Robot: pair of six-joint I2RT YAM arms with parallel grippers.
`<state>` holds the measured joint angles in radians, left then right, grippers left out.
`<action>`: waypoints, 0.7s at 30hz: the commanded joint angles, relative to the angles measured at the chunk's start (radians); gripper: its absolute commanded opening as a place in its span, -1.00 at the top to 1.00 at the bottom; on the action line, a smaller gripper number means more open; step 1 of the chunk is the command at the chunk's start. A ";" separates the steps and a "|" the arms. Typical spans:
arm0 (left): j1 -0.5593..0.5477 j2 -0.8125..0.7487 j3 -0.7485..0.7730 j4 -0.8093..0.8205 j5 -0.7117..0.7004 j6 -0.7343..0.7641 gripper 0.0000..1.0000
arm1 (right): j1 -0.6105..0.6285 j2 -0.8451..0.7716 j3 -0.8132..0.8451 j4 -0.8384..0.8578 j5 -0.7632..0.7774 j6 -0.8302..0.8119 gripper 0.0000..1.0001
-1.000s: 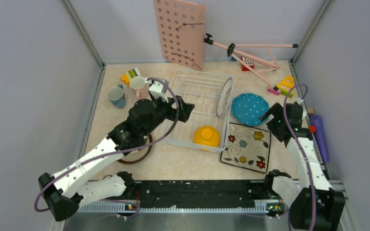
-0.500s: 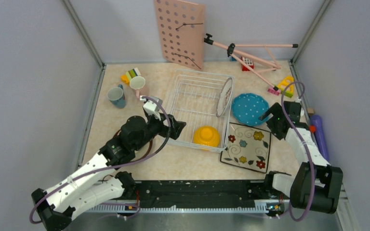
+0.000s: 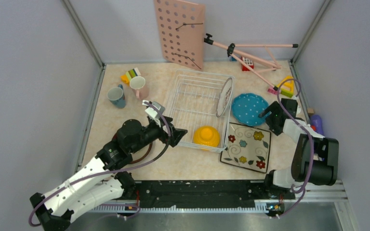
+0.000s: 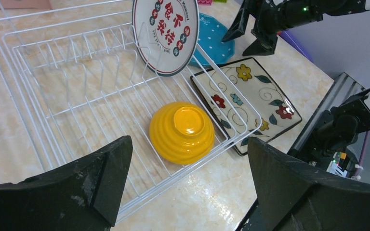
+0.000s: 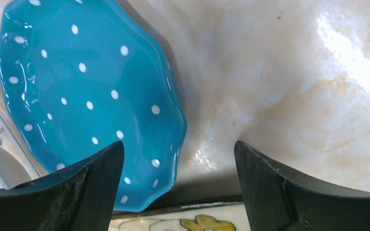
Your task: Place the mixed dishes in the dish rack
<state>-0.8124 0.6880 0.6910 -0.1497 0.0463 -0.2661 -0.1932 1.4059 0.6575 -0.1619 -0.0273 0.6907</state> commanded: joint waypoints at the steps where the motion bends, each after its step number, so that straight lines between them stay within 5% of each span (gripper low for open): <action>1: 0.003 0.000 -0.009 0.081 0.066 0.020 -0.85 | -0.009 0.080 -0.002 0.003 0.003 0.002 -0.66; 9: 0.003 0.016 -0.007 0.083 0.115 0.038 -0.80 | -0.009 0.174 0.024 0.013 -0.032 0.012 -0.60; 21: 0.003 0.040 0.017 0.103 0.166 0.057 -0.77 | -0.009 0.079 0.042 -0.088 0.018 0.017 -0.52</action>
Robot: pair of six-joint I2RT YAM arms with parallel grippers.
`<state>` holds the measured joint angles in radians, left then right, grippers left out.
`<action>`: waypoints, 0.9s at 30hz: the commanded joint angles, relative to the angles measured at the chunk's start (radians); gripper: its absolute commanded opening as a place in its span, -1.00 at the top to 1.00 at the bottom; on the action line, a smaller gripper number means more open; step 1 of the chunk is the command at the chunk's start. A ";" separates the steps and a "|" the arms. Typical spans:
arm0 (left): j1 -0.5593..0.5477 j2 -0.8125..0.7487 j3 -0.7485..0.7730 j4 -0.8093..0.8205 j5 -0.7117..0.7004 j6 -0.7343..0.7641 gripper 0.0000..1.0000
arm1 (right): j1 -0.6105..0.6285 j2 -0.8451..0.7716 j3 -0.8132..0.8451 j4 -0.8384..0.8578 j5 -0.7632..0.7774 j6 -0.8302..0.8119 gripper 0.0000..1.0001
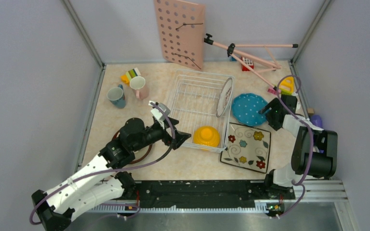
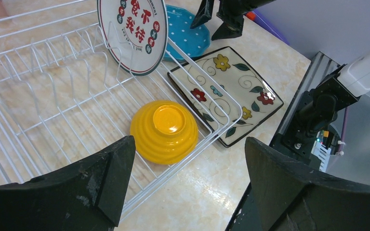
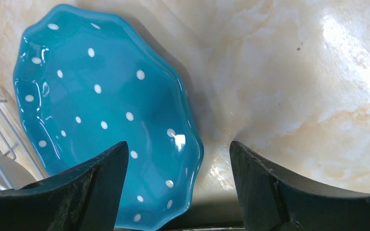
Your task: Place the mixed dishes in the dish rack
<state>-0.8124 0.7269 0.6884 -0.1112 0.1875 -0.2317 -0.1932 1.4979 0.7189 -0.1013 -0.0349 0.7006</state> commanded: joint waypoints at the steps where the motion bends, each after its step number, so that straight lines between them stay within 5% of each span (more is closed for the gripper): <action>1: 0.003 0.002 0.024 0.063 0.024 0.024 -0.77 | -0.009 -0.016 -0.017 -0.159 0.024 0.008 -0.52; 7: 0.002 0.008 0.031 0.059 0.024 0.029 -0.76 | -0.009 -0.015 -0.020 -0.123 -0.023 0.011 -0.35; 17: 0.003 0.013 0.032 0.051 0.019 0.027 -0.75 | 0.042 0.041 0.065 -0.331 0.052 0.118 -0.37; 23: 0.001 0.029 0.031 0.059 0.024 0.036 -0.74 | 0.070 0.033 0.020 -0.277 0.038 0.160 -0.37; 27: 0.001 0.038 0.047 0.042 0.030 0.050 -0.74 | 0.072 0.062 0.042 -0.287 -0.007 0.153 -0.03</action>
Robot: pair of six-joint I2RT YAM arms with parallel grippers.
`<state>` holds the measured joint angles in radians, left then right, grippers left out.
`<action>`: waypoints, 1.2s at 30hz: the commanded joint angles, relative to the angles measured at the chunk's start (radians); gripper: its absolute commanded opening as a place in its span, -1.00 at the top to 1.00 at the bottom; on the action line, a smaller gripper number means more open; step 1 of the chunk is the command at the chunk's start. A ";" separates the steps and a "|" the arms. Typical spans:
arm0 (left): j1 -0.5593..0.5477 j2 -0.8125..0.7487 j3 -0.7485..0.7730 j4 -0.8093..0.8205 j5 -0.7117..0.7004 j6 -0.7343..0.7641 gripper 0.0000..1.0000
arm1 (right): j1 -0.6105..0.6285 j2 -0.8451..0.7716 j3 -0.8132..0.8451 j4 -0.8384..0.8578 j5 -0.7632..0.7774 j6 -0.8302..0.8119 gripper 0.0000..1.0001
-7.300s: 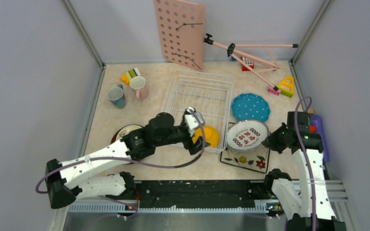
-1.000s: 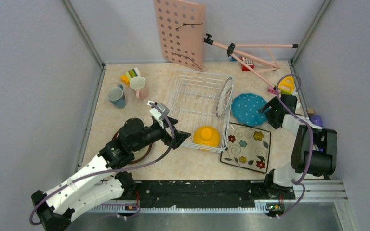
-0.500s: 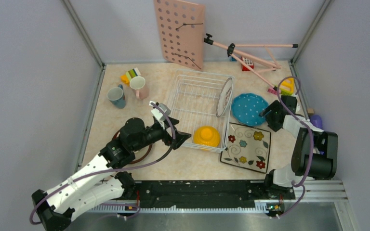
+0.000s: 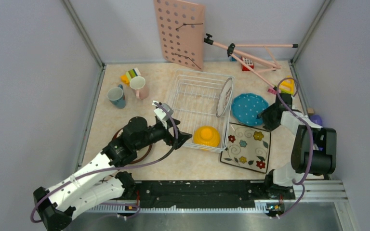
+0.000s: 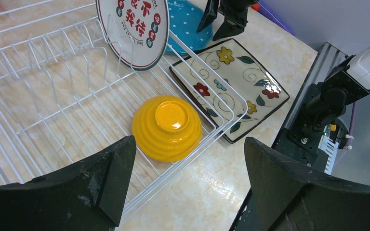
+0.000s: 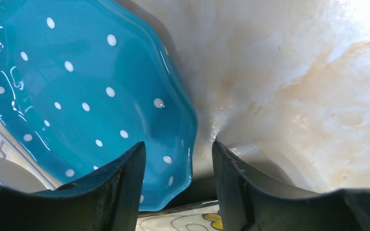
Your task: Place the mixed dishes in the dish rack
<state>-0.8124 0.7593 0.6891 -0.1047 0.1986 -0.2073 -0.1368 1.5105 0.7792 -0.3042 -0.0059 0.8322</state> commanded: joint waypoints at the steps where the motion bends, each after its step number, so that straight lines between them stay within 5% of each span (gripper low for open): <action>1: 0.001 0.006 0.053 0.028 0.018 0.034 -0.74 | 0.016 0.051 -0.011 -0.089 -0.038 0.013 0.04; 3: 0.002 0.002 0.067 0.016 0.012 0.051 -0.74 | 0.016 0.041 0.005 -0.113 -0.037 0.001 0.39; 4: 0.002 -0.001 0.071 0.012 0.009 0.060 -0.74 | 0.016 0.032 0.013 -0.126 -0.035 -0.004 0.80; 5: 0.001 0.000 0.078 0.010 0.004 0.067 -0.74 | 0.016 0.022 0.021 -0.143 -0.033 -0.005 1.00; 22: -0.055 0.135 0.189 0.037 0.008 0.212 -0.61 | -0.008 -0.192 0.172 -0.380 0.009 0.020 1.00; 31: -0.102 0.199 0.267 0.059 -0.011 0.376 -0.93 | -0.024 -0.261 0.215 -0.439 -0.077 0.032 1.00; 36: -0.222 0.351 0.377 0.062 -0.064 0.539 -0.97 | -0.032 -0.277 0.213 -0.471 -0.130 0.036 1.00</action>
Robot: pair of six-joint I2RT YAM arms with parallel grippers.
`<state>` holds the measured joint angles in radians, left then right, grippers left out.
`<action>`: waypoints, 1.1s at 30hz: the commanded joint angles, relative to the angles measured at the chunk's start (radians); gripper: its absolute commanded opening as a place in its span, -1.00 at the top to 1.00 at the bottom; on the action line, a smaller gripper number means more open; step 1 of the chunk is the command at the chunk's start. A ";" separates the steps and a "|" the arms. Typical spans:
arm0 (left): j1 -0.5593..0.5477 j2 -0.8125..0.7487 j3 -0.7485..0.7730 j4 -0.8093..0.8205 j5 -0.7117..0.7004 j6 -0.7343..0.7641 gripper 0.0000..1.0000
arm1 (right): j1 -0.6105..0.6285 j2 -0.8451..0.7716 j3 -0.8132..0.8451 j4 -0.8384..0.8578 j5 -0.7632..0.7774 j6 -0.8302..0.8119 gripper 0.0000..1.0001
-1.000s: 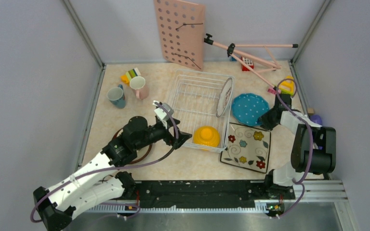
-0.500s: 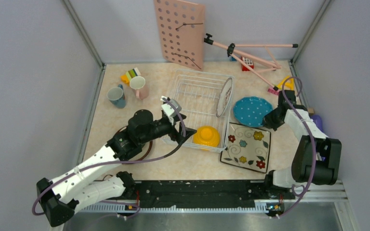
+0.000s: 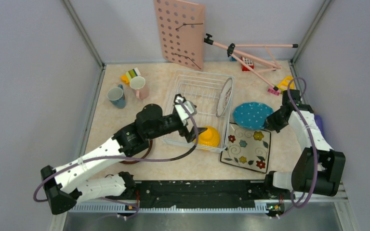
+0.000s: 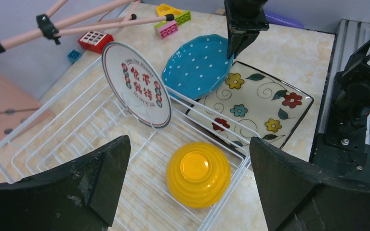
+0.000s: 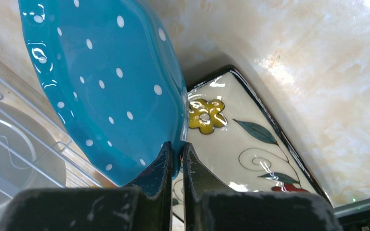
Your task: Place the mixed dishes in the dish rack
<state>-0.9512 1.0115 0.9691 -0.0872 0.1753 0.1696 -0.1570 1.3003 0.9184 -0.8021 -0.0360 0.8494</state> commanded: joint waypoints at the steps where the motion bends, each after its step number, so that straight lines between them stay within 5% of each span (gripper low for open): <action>1: -0.108 0.133 0.121 0.042 -0.052 0.197 -0.97 | -0.013 -0.071 0.074 0.021 -0.105 0.018 1.00; 11: -0.232 0.473 0.371 0.063 -0.045 0.321 -0.97 | -0.036 -0.176 0.043 -0.011 -0.163 0.020 1.00; 33: -0.254 0.872 0.511 0.133 0.008 0.591 -0.95 | -0.038 -0.289 0.068 -0.142 -0.182 0.031 1.00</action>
<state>-1.1912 1.8404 1.4162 0.0082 0.1680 0.6914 -0.1818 1.0592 0.9180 -0.9997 -0.1589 0.8577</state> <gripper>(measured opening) 0.975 0.026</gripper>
